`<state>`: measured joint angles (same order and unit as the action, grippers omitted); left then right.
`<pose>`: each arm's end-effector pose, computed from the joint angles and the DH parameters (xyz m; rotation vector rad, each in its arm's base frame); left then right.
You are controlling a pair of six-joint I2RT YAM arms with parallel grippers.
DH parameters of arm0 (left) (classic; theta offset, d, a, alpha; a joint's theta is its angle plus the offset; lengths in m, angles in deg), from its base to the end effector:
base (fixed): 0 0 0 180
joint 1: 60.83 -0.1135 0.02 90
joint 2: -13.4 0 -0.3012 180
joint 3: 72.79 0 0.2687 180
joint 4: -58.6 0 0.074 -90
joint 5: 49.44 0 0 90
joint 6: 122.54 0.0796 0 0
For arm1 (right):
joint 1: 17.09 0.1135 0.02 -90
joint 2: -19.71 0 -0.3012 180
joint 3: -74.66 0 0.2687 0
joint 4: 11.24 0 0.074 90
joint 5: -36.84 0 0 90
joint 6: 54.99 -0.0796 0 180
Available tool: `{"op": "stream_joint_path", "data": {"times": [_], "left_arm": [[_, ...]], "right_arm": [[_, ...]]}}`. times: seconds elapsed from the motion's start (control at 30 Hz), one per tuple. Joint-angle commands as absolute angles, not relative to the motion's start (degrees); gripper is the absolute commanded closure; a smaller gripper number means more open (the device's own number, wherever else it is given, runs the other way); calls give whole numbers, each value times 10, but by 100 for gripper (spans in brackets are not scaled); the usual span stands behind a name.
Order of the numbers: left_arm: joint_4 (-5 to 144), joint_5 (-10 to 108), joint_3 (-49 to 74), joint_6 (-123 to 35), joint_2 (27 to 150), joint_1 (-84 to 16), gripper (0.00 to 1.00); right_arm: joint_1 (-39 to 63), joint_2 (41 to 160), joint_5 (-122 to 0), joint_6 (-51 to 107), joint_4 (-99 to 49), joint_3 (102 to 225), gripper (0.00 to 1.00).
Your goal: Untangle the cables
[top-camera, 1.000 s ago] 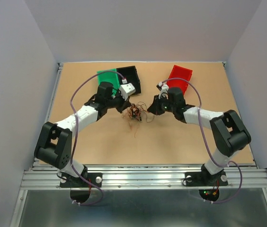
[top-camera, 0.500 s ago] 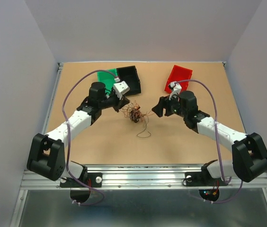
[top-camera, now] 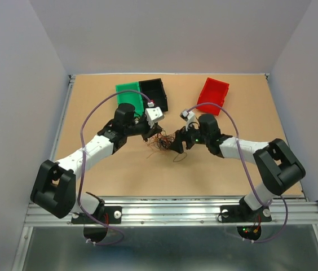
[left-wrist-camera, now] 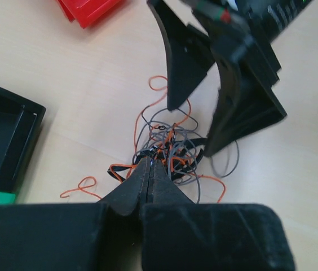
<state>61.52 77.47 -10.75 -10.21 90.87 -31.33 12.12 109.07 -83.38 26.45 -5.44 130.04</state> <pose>0.2761 -0.2112 0.2927 1.1961 1.4531 -0.6920 0.2993 0.2132 0.1971 -0.7099 2.0037 0.9428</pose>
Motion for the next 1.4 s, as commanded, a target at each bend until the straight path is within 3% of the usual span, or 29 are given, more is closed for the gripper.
{"op": "stream_joint_path", "data": {"times": [0.0,0.17,0.27,0.3,0.37,0.5,0.67,0.9,0.97,1.0,1.07,1.1,1.17,1.37], "left_arm": [[596,773,-103,-108,886,-316,100],[601,788,-101,-109,880,-316,100],[608,805,-93,-119,869,-323,100],[610,811,-89,-130,866,-328,100],[617,834,-76,-143,853,-348,100],[596,821,-86,-175,817,-373,100],[527,699,-130,-229,776,-397,100],[516,733,-142,-231,756,-425,100],[519,784,-144,-224,759,-425,100],[523,803,-143,-216,761,-425,100],[532,842,-137,-209,770,-424,100],[535,853,-137,-206,774,-422,100],[547,882,-132,-192,785,-417,100],[582,877,-125,-149,793,-369,100]], "right_arm": [[155,1115,-879,340,13,1336,17],[167,1161,-873,340,36,1369,22],[174,1196,-845,334,28,1400,42],[174,1211,-833,334,26,1412,58],[174,1220,-805,341,14,1418,75],[174,1209,-740,362,-15,1410,79],[174,1152,-616,334,-87,1389,80],[174,1075,-498,285,-191,1373,88],[174,1053,-505,278,-204,1363,81],[174,1024,-516,278,-204,1349,53],[174,995,-528,284,-195,1336,36],[174,986,-565,289,-184,1329,17],[174,960,-604,310,-126,1298,2],[174,991,-754,330,19,1278,0]]}}
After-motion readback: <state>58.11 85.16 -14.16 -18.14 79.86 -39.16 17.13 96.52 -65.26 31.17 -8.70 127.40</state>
